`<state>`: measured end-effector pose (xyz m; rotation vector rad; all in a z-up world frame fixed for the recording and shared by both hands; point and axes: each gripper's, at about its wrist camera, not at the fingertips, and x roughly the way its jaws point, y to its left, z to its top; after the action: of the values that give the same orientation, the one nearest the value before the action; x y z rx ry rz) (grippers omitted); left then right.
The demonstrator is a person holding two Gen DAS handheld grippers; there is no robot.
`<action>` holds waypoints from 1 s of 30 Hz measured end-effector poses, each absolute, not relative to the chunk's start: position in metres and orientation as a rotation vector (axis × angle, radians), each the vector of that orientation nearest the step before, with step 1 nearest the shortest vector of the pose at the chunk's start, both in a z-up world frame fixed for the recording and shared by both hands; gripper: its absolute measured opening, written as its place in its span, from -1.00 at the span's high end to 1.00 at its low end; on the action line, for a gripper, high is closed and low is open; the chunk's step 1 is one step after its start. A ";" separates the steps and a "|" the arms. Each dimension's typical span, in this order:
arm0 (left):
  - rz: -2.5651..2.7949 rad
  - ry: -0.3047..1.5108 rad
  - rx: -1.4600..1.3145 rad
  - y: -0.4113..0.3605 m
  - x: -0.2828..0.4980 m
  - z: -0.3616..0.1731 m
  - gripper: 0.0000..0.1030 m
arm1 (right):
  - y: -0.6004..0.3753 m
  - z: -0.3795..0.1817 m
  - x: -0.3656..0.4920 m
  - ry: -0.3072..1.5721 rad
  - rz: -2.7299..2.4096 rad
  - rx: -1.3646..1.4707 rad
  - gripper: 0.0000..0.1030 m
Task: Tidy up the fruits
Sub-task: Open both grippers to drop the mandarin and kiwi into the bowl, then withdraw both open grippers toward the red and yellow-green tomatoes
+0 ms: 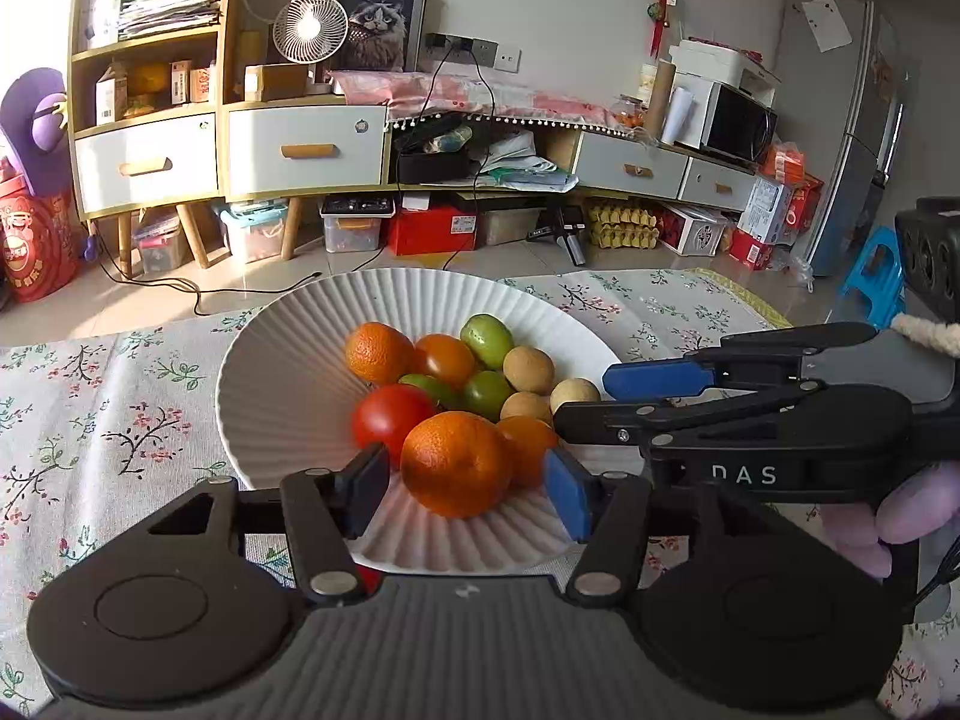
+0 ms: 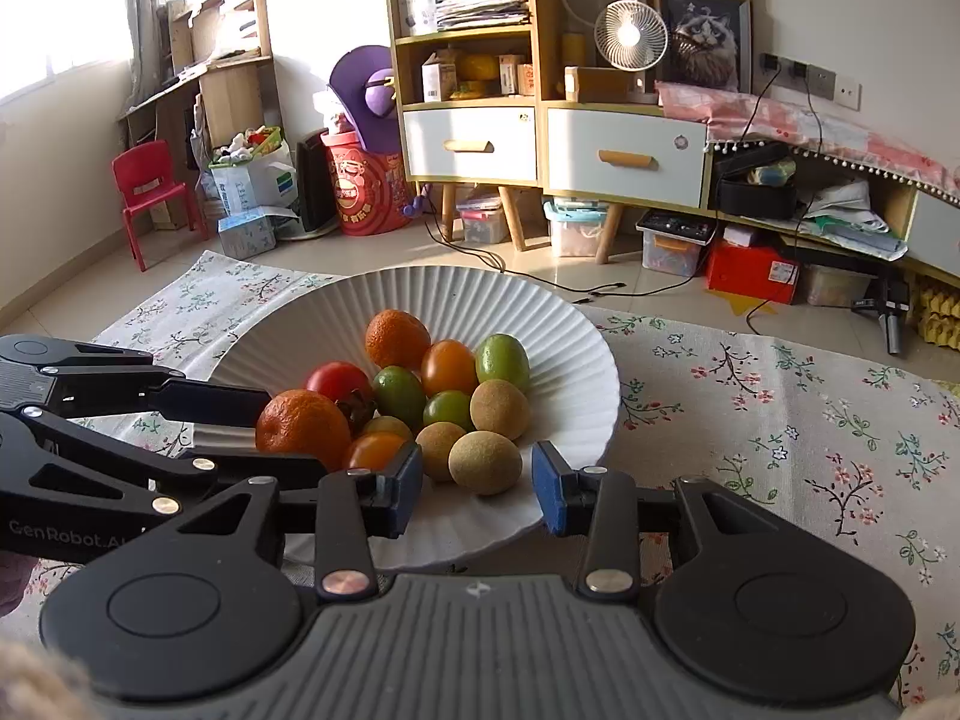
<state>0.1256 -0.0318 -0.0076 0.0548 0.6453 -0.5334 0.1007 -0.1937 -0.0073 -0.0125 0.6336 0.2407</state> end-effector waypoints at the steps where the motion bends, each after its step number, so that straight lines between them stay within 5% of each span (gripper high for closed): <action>1: -0.531 0.643 0.054 -0.032 0.126 -0.006 -0.08 | -0.193 -0.007 0.100 0.634 0.240 -0.012 0.24; 9: -0.509 0.628 0.070 -0.026 0.112 0.006 -0.30 | -0.192 0.008 0.088 0.608 0.229 -0.014 -0.17; 30: -0.372 0.632 0.112 0.036 0.061 0.020 -0.85 | -0.172 0.013 0.031 0.618 0.186 0.056 -0.75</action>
<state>0.0612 0.0357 0.0199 0.1117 0.6325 -0.3720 0.0309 -0.1719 0.0128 0.0562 0.6185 0.1864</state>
